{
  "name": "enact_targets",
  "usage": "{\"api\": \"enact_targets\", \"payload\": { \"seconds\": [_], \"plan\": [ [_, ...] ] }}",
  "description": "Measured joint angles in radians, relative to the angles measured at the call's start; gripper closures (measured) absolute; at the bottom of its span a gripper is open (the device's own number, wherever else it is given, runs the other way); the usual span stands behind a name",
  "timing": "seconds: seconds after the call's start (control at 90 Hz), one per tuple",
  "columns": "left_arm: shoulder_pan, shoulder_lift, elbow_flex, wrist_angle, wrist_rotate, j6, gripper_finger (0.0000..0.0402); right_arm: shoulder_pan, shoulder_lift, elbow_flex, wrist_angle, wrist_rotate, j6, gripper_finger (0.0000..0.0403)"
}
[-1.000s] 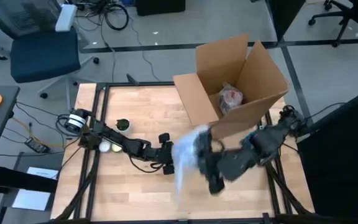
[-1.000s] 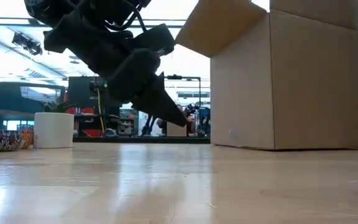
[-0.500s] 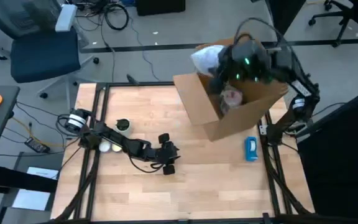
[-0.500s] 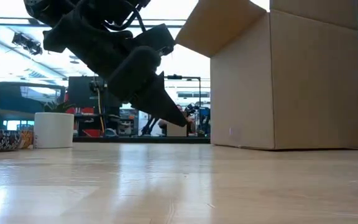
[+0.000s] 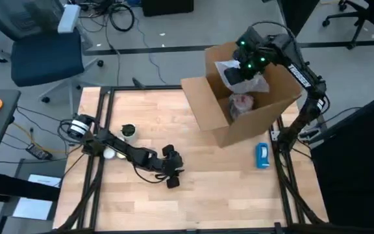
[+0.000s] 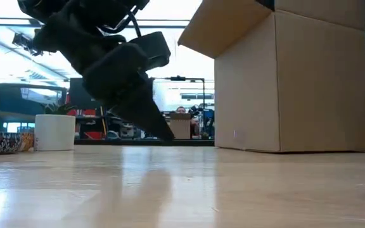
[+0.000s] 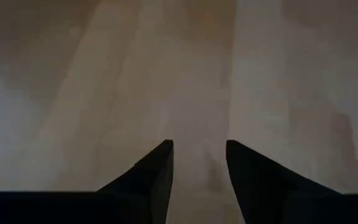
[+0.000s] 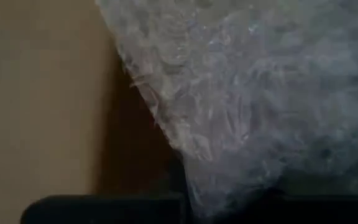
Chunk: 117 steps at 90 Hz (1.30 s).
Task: Wrap mug
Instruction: Put the wrapped blue mug into the cardboard box
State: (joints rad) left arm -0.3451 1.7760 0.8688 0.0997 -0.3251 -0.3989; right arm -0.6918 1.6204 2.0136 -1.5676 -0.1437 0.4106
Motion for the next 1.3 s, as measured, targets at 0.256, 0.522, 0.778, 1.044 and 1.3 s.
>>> {"api": "enact_targets", "payload": {
  "seconds": [0.256, 0.522, 0.778, 1.044, 1.3],
  "plan": [
    [-0.037, 0.010, 0.000, -0.006, -0.002, -0.030, 0.0271, 0.001, -0.002, -0.309, 0.007, 0.043, -0.086, 0.0402],
    [-0.058, 0.066, 0.001, 0.007, -0.007, -0.080, 0.0271, 0.021, -0.011, -0.630, 0.017, 0.143, -0.126, 0.0402],
    [-0.057, 0.080, 0.002, 0.036, -0.005, -0.075, 0.0271, 0.094, -0.027, -0.732, 0.043, 0.202, -0.088, 0.0403],
    [-0.057, 0.084, 0.000, 0.068, 0.003, -0.049, 0.0271, 0.170, -0.110, -0.726, 0.088, 0.152, -0.042, 0.0403],
    [-0.054, 0.084, 0.000, 0.082, 0.006, -0.004, 0.0271, 0.256, -0.194, -0.726, 0.150, 0.078, 0.012, 0.0403]
  ]
}}
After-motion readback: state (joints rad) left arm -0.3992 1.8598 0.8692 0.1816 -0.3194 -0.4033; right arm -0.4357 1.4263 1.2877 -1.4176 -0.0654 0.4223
